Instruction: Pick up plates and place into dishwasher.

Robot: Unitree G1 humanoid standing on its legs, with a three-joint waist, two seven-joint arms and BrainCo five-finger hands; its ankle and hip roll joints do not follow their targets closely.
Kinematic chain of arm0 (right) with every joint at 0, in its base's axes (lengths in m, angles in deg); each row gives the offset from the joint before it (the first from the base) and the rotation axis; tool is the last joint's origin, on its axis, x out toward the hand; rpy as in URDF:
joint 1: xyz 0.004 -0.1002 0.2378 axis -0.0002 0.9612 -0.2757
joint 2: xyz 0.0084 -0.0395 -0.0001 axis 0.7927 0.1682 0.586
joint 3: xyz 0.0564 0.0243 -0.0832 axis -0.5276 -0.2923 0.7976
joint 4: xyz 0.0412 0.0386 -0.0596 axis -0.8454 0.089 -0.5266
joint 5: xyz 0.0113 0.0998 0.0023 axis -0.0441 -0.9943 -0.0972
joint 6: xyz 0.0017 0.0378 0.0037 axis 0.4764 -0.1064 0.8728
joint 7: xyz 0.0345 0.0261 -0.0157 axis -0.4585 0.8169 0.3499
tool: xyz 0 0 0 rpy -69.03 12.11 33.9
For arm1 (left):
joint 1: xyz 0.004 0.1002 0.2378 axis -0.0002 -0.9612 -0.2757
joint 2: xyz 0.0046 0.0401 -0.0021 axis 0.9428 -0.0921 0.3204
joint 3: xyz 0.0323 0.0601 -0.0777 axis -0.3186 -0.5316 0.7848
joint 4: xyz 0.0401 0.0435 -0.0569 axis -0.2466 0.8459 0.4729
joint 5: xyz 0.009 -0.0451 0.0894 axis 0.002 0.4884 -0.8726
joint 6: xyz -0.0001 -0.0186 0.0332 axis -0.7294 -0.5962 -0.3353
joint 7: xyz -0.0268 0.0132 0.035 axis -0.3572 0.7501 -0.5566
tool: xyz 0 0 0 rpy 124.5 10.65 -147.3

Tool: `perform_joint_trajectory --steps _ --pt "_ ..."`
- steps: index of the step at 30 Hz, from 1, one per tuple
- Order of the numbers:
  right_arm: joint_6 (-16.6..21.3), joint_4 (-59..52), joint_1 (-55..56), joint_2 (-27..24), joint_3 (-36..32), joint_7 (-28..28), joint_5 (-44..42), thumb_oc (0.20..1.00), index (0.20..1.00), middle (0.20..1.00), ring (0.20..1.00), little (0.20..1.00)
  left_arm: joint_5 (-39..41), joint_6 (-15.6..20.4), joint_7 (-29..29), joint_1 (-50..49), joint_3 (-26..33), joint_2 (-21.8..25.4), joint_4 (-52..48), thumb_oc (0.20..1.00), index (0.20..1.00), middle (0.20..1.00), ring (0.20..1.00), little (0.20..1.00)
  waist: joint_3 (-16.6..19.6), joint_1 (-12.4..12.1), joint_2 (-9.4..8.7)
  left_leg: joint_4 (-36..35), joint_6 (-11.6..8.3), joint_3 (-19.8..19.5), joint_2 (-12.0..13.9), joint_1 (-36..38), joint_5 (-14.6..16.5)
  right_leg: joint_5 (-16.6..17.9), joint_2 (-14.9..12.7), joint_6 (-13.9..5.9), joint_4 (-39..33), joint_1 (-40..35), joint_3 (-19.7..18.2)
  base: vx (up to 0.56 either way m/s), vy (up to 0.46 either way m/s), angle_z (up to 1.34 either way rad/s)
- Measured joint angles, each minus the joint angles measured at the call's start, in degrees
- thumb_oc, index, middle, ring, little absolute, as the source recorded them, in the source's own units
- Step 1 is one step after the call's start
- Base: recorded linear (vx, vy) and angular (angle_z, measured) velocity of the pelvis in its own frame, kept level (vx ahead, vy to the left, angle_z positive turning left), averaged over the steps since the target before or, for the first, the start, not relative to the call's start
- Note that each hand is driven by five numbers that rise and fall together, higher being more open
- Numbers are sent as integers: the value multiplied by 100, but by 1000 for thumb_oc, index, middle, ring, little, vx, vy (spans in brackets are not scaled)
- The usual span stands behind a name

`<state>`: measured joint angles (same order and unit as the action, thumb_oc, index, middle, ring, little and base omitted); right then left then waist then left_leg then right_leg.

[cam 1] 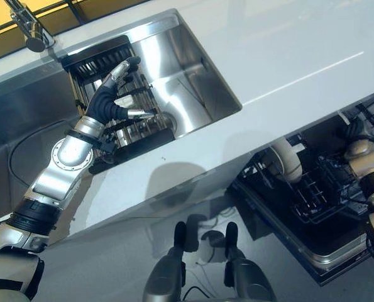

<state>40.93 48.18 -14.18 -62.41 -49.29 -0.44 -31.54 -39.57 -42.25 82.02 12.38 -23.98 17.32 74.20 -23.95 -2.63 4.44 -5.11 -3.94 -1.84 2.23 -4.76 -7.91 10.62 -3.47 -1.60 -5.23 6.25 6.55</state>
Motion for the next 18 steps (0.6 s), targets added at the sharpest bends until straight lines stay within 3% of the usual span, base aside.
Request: perform_joint_trajectory --steps 12,13,14,18 --pt "106 796 -107 -10 30 1010 -397 200 200 200 200 200 -1 -6 37 387 -40 -309 -18 1000 1000 1000 1000 1000 -3 32 7 1 -35 37 45 273 17 -18 29 22 0 -235 42 -42 39 -3" --pt "108 824 -107 -11 35 1050 -397 297 297 297 297 297 -1 -7 36 403 -41 -332 -43 1000 1000 1000 1000 1000 -3 31 7 0 -43 38 50 306 23 -22 34 27 0 -269 44 -14 31 0" --pt "109 841 -106 -10 45 1081 -396 1000 1000 1000 1000 1000 -3 -7 31 413 -42 -353 -61 1000 1000 1000 1000 1000 -3 32 7 2 -61 38 58 333 36 -25 41 28 0 -300 48 4 43 1" --pt "108 850 -67 30 17 1161 -463 1000 1000 1000 1000 1000 -6 -9 -71 420 -45 -524 -104 1000 1000 1000 1000 1000 3 33 5 1 -80 50 65 535 56 -65 44 42 -1 -502 52 31 32 1"
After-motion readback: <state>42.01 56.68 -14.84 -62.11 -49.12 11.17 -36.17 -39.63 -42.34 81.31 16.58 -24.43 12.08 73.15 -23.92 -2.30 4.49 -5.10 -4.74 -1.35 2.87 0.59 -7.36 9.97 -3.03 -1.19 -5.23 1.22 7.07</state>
